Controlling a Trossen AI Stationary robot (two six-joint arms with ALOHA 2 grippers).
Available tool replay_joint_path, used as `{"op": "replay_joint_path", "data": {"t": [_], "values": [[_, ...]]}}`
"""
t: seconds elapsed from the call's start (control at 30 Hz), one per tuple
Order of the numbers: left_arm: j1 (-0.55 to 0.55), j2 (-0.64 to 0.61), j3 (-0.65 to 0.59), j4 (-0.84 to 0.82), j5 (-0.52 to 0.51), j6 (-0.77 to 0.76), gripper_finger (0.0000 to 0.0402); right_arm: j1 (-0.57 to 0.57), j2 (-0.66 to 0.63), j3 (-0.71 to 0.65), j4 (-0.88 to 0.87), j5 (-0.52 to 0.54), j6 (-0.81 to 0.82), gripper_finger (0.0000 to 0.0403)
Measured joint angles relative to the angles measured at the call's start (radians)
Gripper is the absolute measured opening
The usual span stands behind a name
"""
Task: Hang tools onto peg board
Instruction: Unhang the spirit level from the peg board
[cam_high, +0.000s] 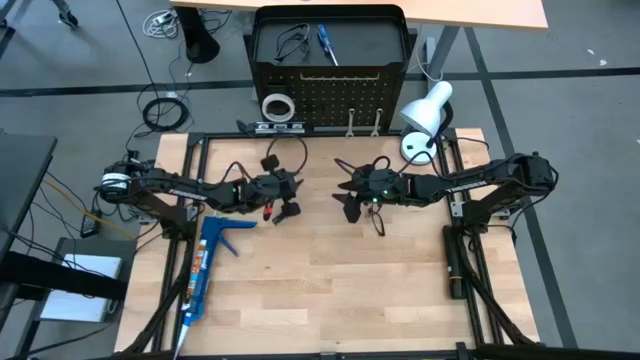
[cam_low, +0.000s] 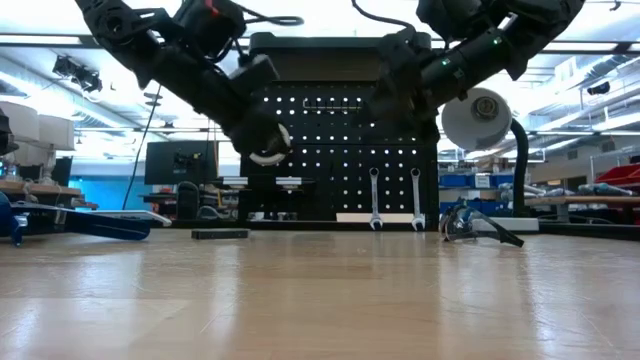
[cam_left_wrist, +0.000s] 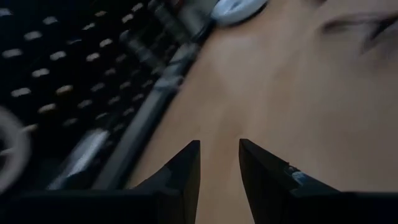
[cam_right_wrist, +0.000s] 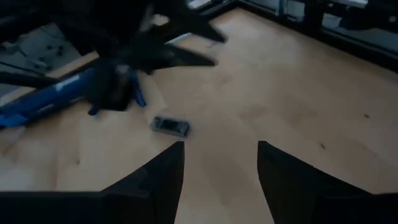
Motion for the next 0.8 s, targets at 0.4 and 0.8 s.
{"op": "replay_joint_path", "data": {"t": [0.4,0.8], "values": [[0.0,-0.101,-0.248,0.472,-0.057,0.053,0.0115,0.028,0.016,0.0,0.002,-0.001,-0.058,0.0202],[0.092,-0.098,-0.263,0.493,-0.204,-0.349,0.0115,0.041,0.016,0.001,0.124,0.001,-0.333,0.0199]]}}
